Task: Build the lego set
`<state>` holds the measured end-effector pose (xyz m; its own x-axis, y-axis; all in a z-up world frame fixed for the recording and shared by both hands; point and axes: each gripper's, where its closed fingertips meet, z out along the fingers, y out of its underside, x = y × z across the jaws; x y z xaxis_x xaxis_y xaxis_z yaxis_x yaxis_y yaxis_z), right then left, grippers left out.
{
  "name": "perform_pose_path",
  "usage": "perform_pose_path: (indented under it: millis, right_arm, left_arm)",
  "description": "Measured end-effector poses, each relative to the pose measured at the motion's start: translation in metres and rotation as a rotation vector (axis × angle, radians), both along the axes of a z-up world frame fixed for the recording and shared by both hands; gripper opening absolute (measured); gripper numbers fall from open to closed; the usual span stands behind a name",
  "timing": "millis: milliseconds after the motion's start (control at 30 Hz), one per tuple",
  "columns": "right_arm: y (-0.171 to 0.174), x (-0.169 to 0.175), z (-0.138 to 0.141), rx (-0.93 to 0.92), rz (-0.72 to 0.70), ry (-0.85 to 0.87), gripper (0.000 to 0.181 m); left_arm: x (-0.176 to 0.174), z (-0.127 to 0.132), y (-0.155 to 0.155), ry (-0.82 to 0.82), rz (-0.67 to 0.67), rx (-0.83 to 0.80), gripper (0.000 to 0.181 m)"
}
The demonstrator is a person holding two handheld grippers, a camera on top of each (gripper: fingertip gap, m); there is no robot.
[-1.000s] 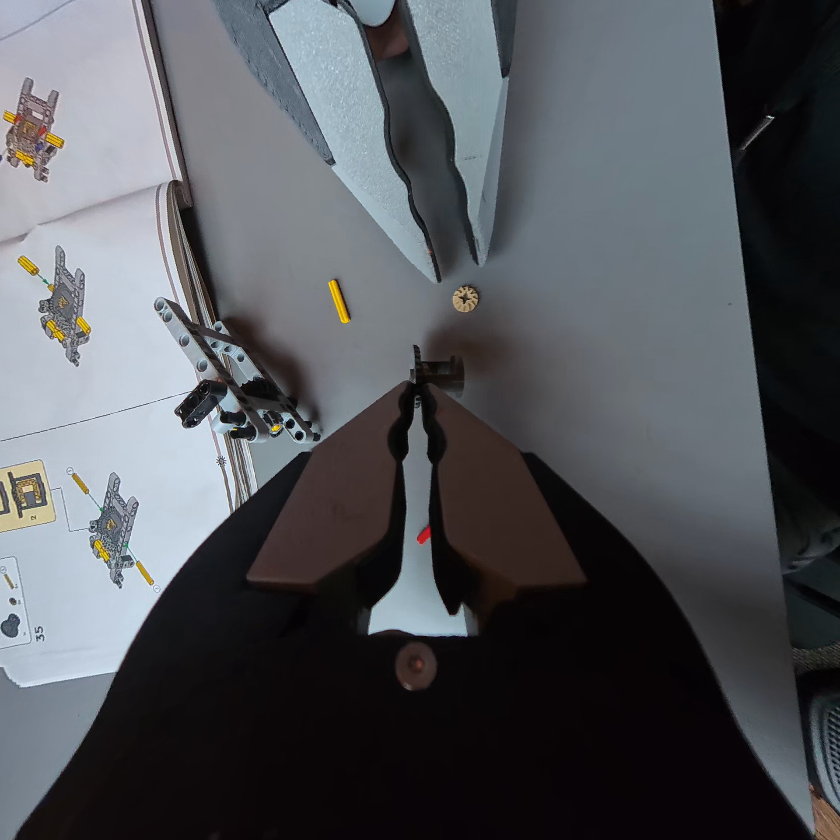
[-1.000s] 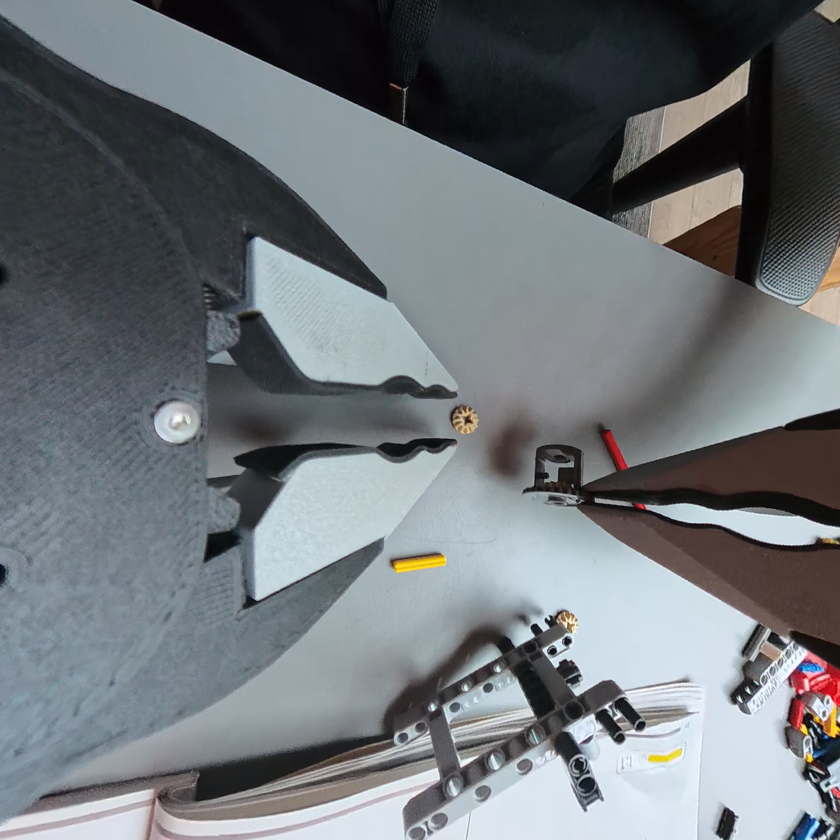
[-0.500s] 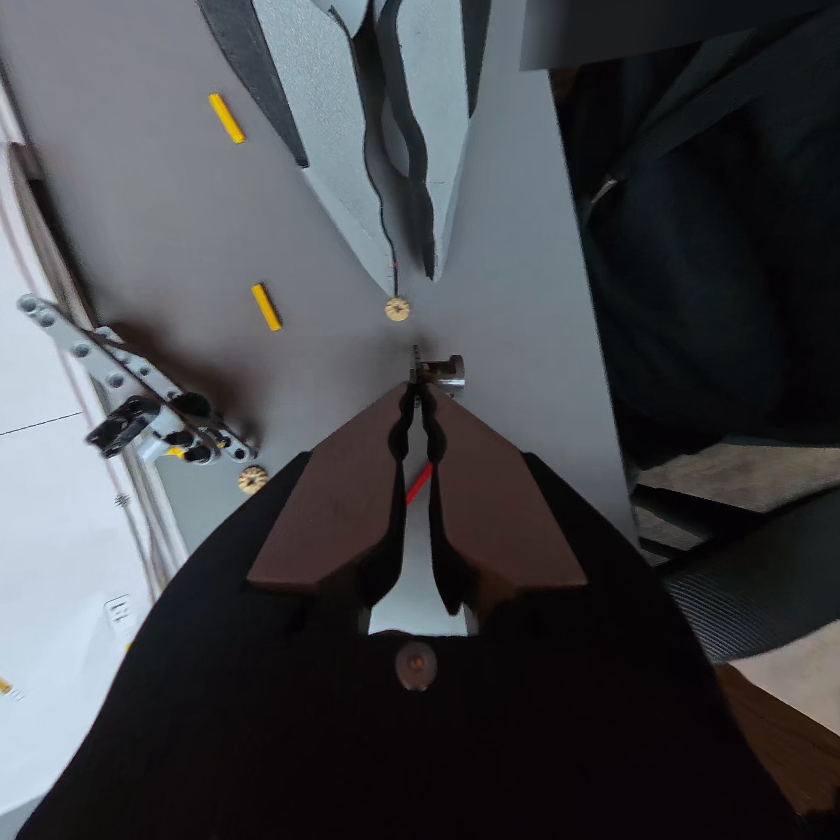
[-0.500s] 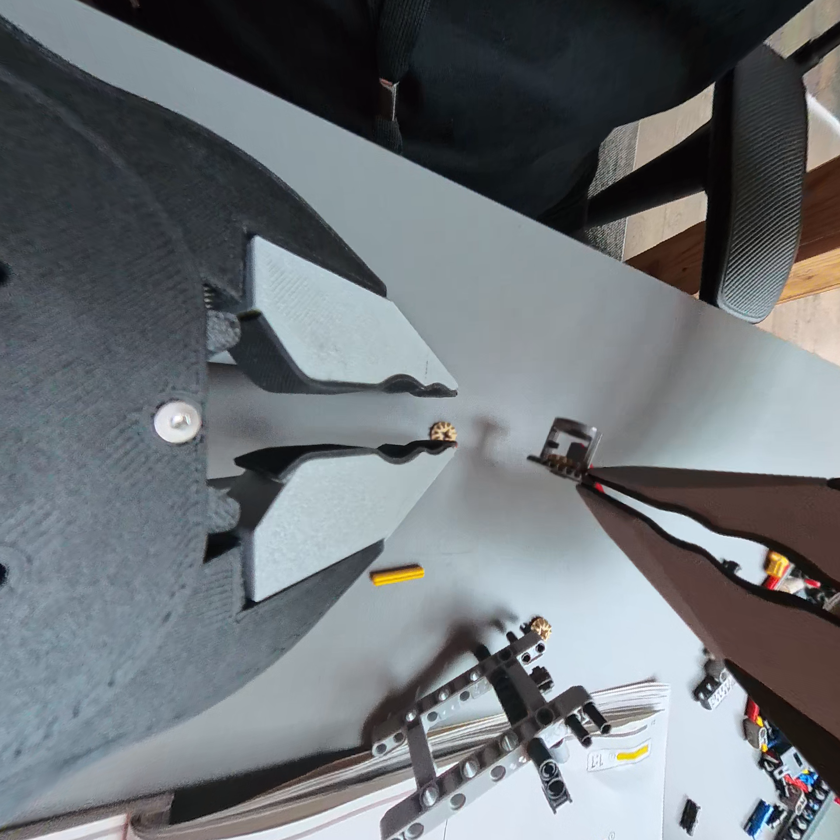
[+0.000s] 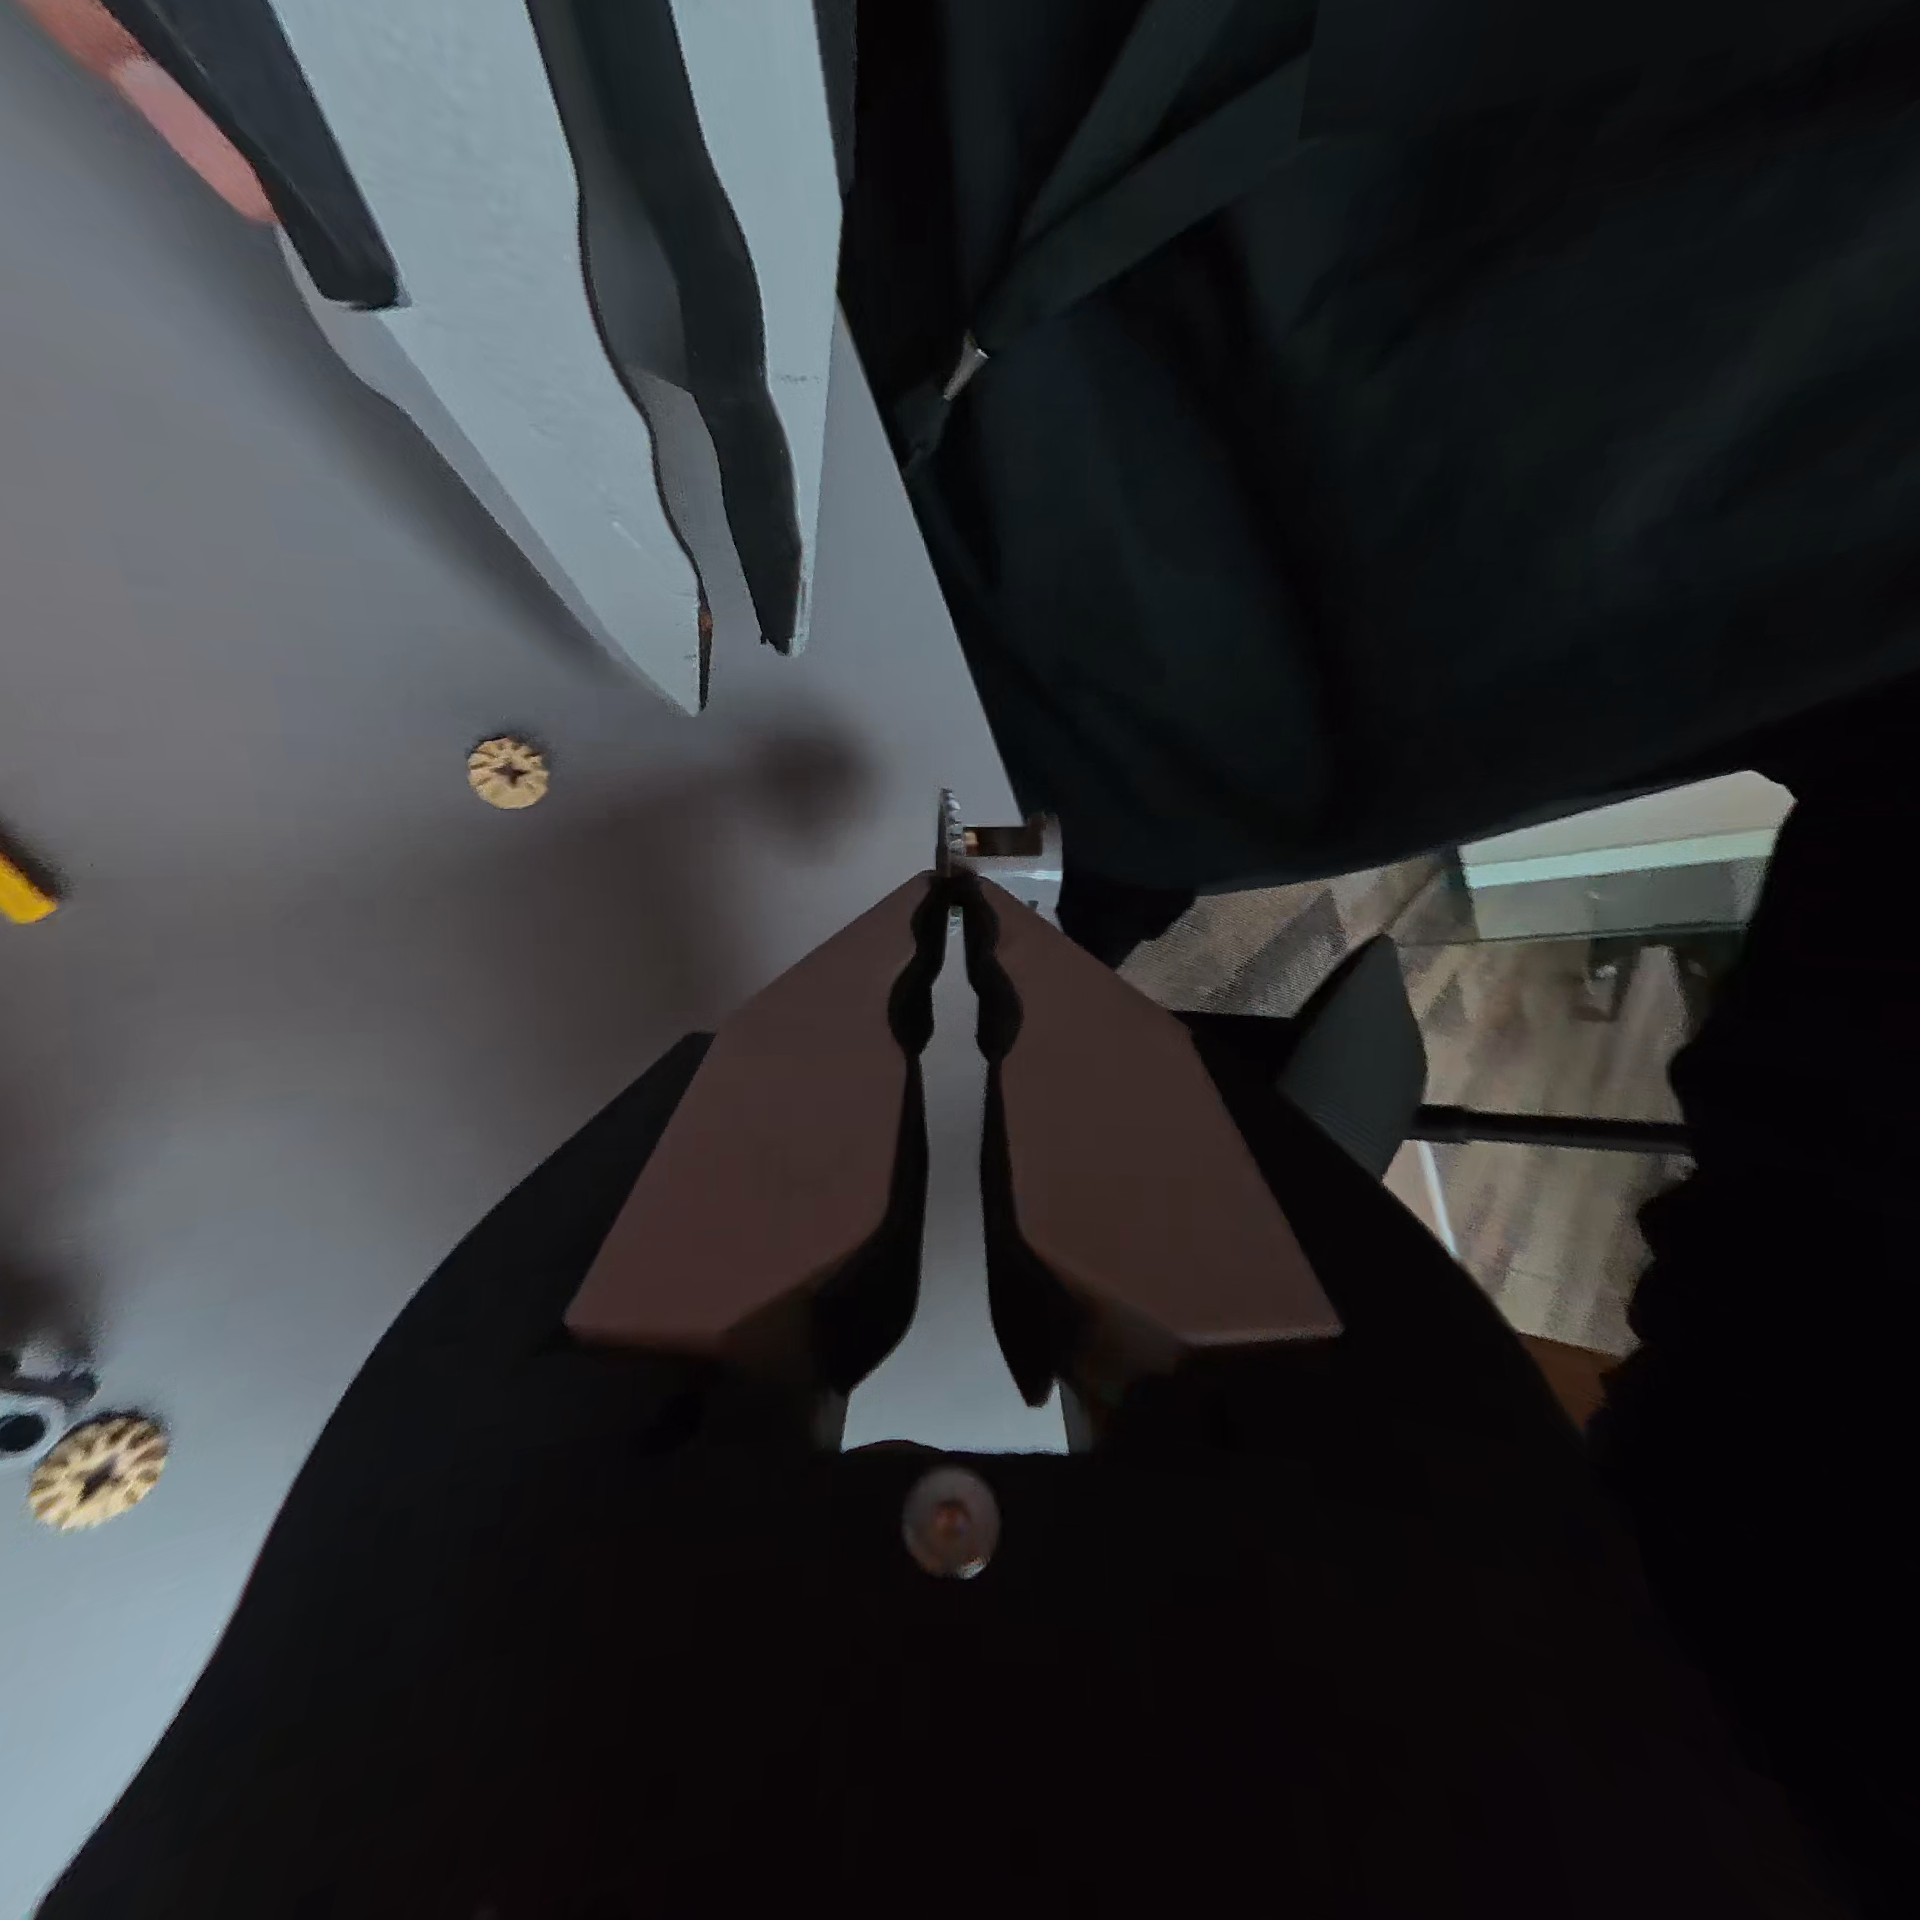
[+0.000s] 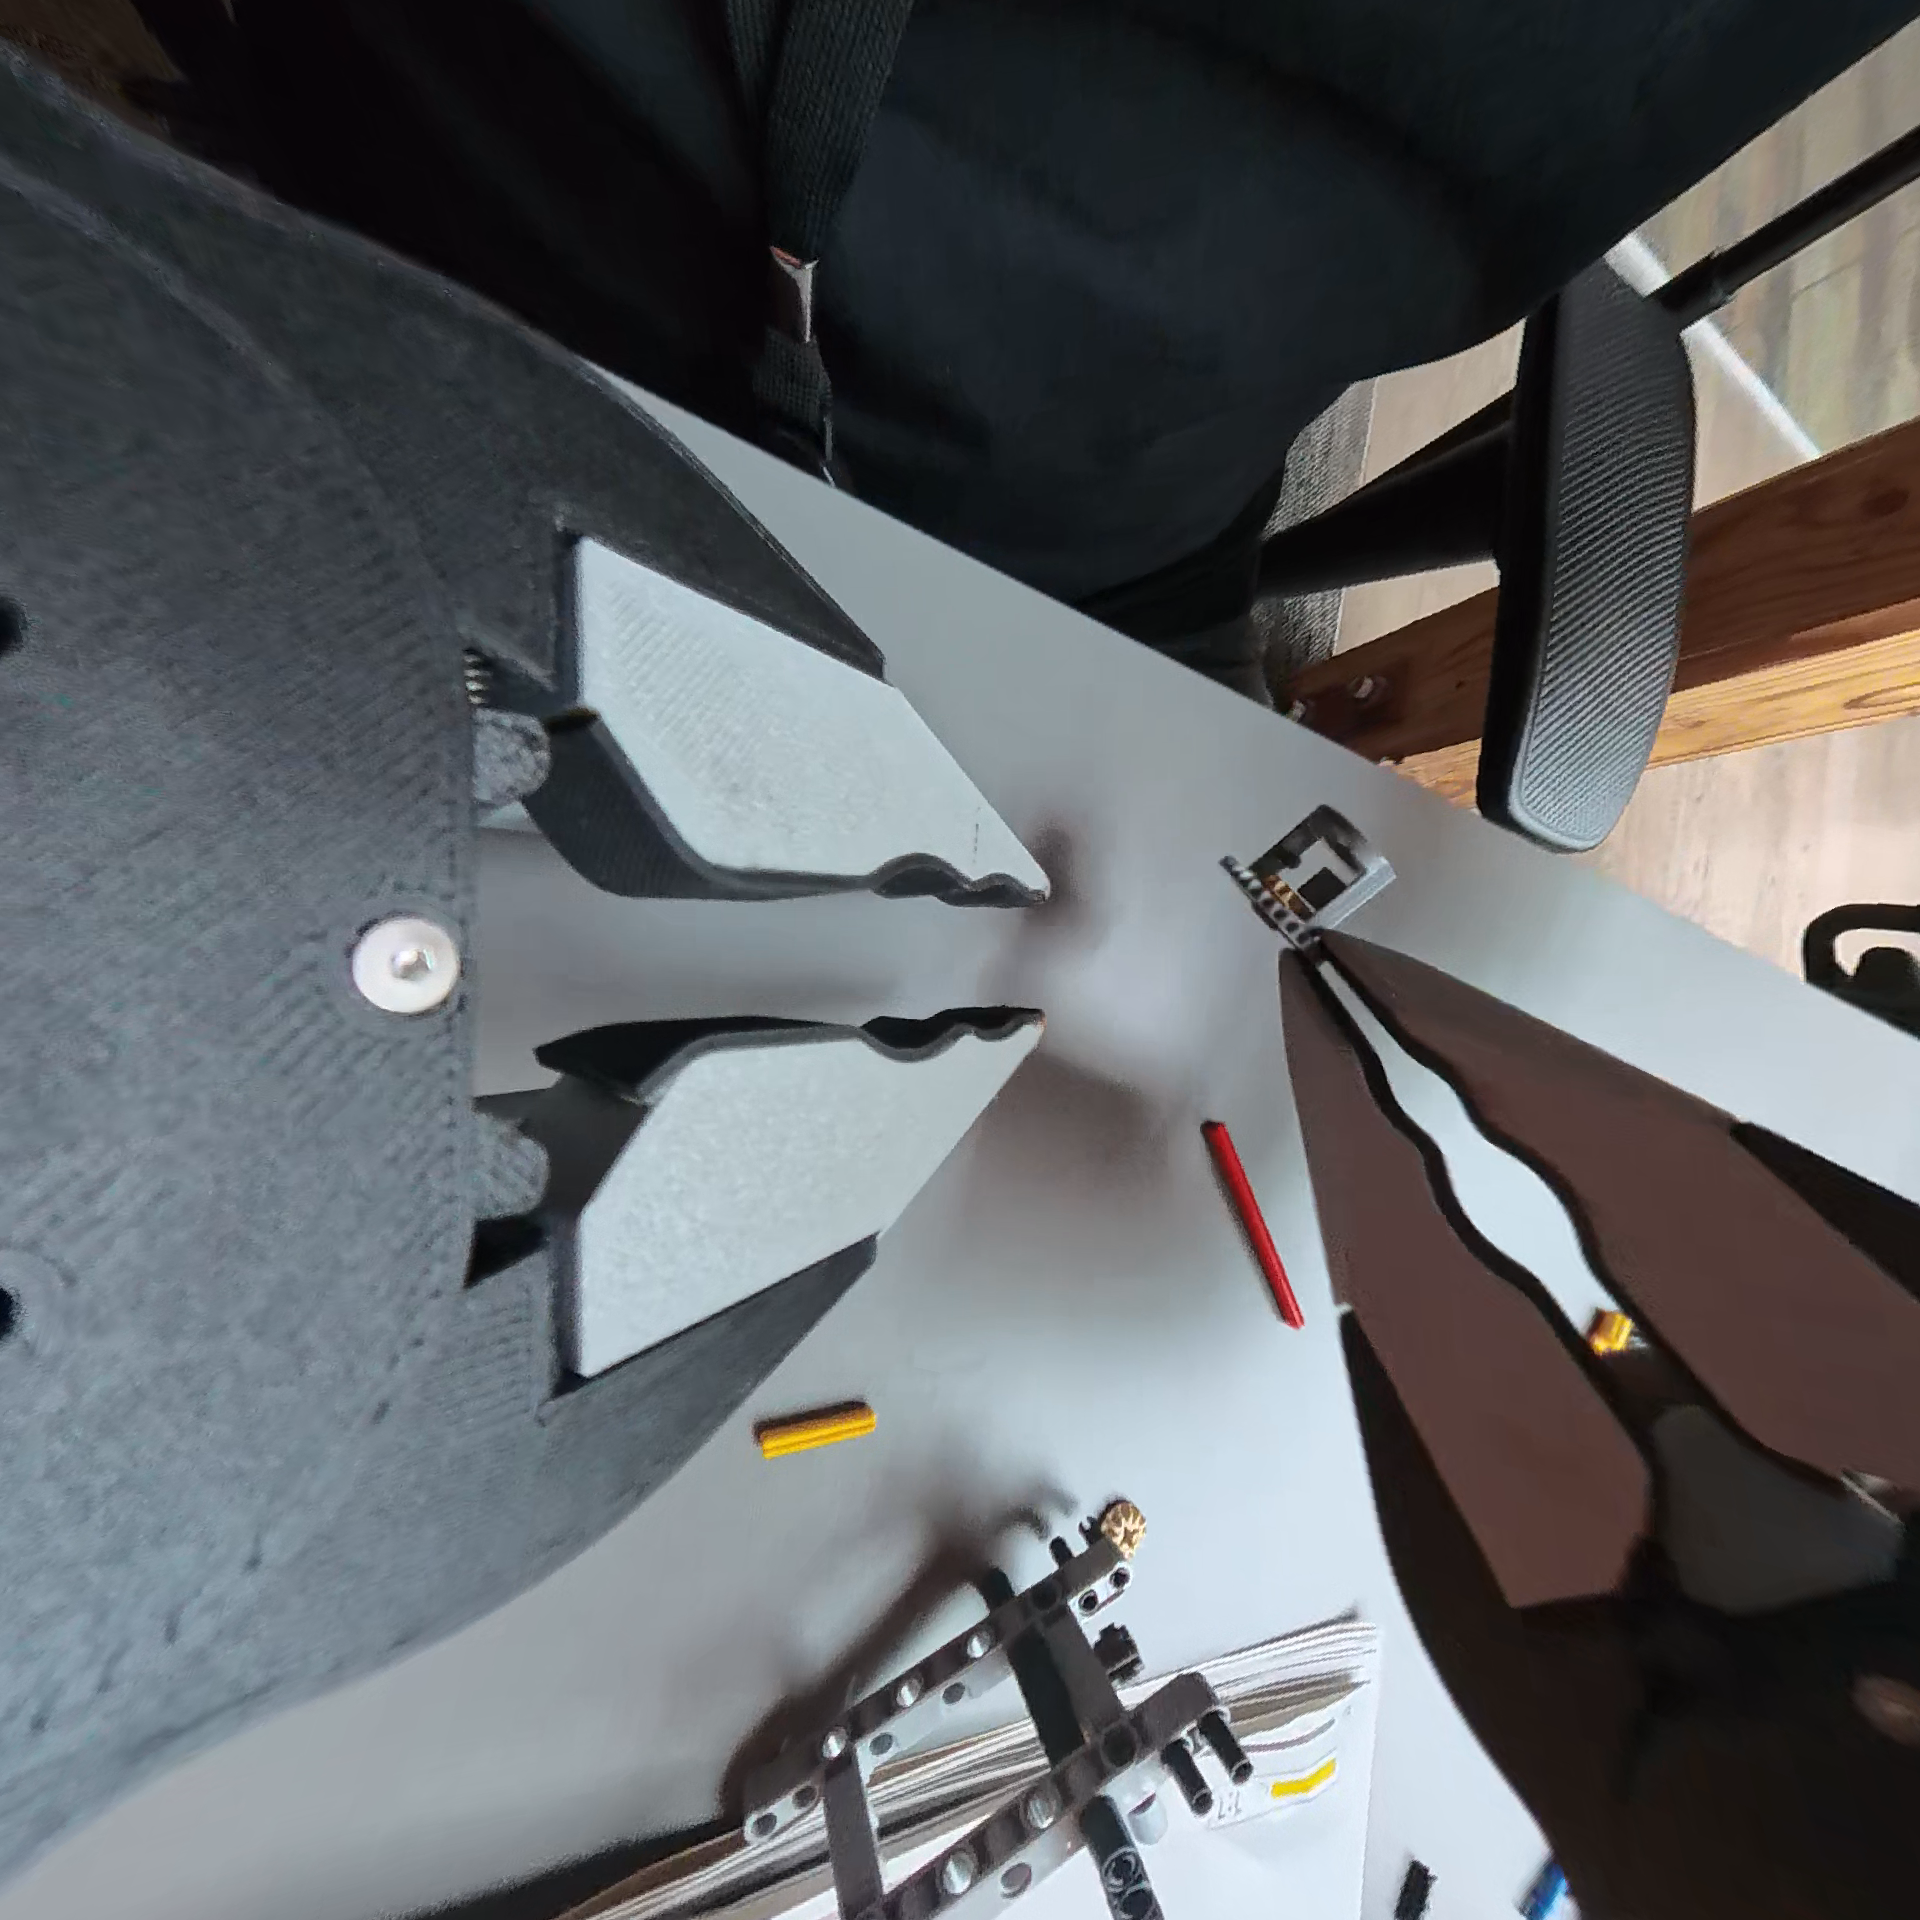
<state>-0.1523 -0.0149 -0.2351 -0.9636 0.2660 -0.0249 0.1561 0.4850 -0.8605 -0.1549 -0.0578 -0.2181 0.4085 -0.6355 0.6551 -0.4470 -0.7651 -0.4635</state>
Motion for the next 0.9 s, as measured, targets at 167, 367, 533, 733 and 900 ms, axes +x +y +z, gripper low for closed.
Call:
perform_pose_path:
  millis: [167,367,533,733,900]
  right_arm:
    - [-0.006,0.008,0.009,-0.052,0.026,0.011,0.016]
    - [-0.016,0.014,0.009,-0.06,0.036,-0.006,0.016]
    - [-0.02,0.02,0.008,-0.012,0.07,0.099,0.022]
    - [-0.02,0.016,0.005,-0.017,0.036,0.047,0.02]
    - [-0.004,0.001,0.008,-0.056,-0.03,-0.017,0.019]
  left_arm:
    - [0.005,-0.003,-0.002,-0.038,-0.03,-0.068,0.0]
    - [0.006,-0.005,0.003,-0.121,0.061,-0.216,0.0]
    - [0.011,-0.012,0.001,-0.194,0.115,-0.339,0.0]
    - [0.01,-0.018,0.007,-0.192,0.154,-0.284,0.0]
    - [0.001,-0.024,0.014,-0.112,0.228,-0.206,0.0]
